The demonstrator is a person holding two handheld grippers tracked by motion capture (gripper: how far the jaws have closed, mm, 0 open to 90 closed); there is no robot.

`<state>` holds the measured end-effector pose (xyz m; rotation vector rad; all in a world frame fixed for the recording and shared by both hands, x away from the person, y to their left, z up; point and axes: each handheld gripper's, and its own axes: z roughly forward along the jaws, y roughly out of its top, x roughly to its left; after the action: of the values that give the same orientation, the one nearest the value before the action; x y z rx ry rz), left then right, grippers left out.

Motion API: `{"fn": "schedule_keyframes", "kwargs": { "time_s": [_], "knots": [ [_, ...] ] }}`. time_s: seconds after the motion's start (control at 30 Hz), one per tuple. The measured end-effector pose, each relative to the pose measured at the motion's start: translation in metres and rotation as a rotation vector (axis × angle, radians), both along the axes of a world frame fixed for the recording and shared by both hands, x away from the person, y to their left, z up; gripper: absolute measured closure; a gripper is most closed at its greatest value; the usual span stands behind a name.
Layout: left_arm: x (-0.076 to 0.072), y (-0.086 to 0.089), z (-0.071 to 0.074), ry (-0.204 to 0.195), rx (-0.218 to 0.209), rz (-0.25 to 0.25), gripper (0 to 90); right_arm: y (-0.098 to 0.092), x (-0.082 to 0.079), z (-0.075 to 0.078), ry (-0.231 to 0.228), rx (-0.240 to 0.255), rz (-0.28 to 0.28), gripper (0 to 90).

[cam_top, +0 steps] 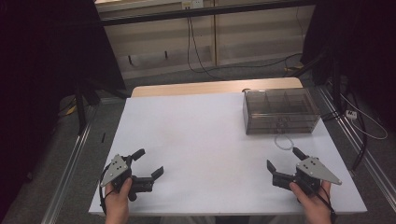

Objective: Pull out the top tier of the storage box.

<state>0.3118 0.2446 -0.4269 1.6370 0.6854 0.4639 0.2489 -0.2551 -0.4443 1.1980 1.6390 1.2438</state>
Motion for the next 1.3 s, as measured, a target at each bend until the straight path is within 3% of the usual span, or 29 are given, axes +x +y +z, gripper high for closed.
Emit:
{"fn": "schedule_keyframes", "kwargs": {
  "time_s": [0.37,0.47,0.67,1.3],
  "knots": [
    [-0.001,0.004,0.0,0.005,-0.012,0.015,1.8,0.004,0.009,0.001,0.053,-0.035,0.026,3.4],
    [-0.001,0.005,0.0,0.005,-0.017,0.012,1.7,0.005,0.011,0.004,0.044,-0.042,0.024,3.4],
    [-0.001,0.003,-0.001,0.009,-0.016,0.008,1.8,0.004,0.017,0.007,0.082,-0.025,0.039,3.1],
    [-0.002,0.004,0.001,0.001,-0.024,0.006,1.7,-0.004,0.039,0.017,0.129,-0.014,0.015,4.1]
  ]
}}
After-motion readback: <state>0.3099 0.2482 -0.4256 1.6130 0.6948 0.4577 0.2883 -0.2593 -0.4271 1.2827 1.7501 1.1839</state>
